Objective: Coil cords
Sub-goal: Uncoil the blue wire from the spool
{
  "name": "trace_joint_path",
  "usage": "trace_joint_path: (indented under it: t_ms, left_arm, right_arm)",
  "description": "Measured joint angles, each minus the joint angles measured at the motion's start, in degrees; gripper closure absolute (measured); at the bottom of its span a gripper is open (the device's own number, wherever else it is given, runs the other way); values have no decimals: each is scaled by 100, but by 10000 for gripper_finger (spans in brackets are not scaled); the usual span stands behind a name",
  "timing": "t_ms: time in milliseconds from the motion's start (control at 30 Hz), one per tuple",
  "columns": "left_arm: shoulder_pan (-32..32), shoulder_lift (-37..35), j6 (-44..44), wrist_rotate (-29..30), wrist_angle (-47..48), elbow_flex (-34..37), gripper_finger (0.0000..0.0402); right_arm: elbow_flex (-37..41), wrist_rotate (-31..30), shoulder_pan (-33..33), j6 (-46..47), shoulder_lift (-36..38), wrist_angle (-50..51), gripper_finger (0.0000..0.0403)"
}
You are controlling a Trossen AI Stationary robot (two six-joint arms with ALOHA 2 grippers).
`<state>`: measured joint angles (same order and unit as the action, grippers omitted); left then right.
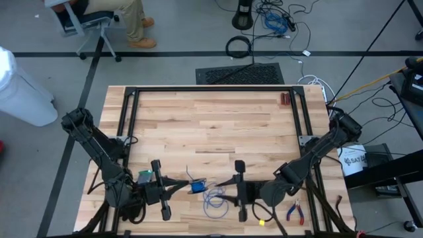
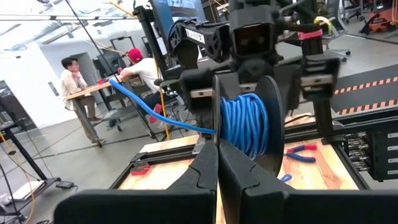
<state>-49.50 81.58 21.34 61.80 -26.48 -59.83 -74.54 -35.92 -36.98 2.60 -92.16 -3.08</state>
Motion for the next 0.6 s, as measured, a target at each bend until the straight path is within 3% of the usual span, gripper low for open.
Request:
trace_joint_path:
  t_ms: [267, 600]
  left_arm:
    - [2, 0, 4, 4, 0, 0, 400]
    - [2, 0, 39, 2, 0, 0, 400]
  right_arm:
    - [4, -20, 174, -338, -467, -956, 277]
    - [4, -130, 349, -292, -531, -1016, 277]
